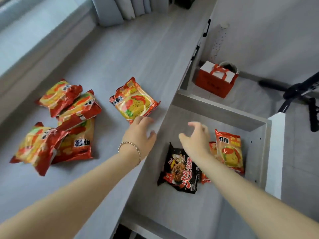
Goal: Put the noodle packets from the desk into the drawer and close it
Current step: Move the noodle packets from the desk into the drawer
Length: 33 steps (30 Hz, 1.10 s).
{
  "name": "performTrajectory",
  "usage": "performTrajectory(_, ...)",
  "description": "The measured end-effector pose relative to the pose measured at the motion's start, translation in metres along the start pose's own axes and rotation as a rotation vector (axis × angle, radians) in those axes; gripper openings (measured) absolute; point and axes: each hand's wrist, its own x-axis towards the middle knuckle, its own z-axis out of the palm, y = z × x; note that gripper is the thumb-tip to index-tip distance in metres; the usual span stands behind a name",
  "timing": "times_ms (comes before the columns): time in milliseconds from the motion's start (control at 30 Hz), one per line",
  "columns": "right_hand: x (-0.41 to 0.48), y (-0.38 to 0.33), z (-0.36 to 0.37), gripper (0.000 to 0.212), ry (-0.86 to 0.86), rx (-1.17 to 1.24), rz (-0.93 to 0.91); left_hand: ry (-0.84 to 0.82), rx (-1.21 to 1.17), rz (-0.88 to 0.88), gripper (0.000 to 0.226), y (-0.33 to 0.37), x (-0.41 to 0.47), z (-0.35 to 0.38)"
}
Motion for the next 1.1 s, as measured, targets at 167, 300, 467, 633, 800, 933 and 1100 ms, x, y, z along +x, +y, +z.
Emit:
performTrajectory(167,0.013,-0.087,0.064,0.084,-0.093,-0.391,-0.390,0.227,0.292,-0.081,0.052,-0.058,0.016,-0.066)
performTrajectory(300,0.038,-0.114,0.103,0.117,-0.152,-0.726,-0.347,0.152,0.589,-0.113,0.074,-0.100,0.033,-0.085)
performTrajectory(467,0.046,-0.110,0.123,0.105,-0.129,-0.765,-0.261,0.107,0.658,-0.127,0.067,-0.128,0.051,-0.097)
performTrajectory(633,0.037,-0.097,0.110,0.102,-0.117,-0.673,-0.275,0.158,0.837,0.088,0.072,-0.125,0.046,-0.105)
performTrajectory(800,0.010,-0.055,0.070,0.098,-0.026,-0.303,-0.214,0.388,0.654,0.433,0.048,-0.074,0.021,-0.094)
performTrajectory(933,-0.004,0.015,0.034,0.095,0.145,-0.192,-0.020,0.379,0.479,0.609,0.054,-0.032,-0.008,-0.050)
performTrajectory(1100,-0.008,0.102,-0.007,0.095,0.096,-0.397,0.336,0.138,0.478,0.733,0.076,0.010,-0.037,0.028)
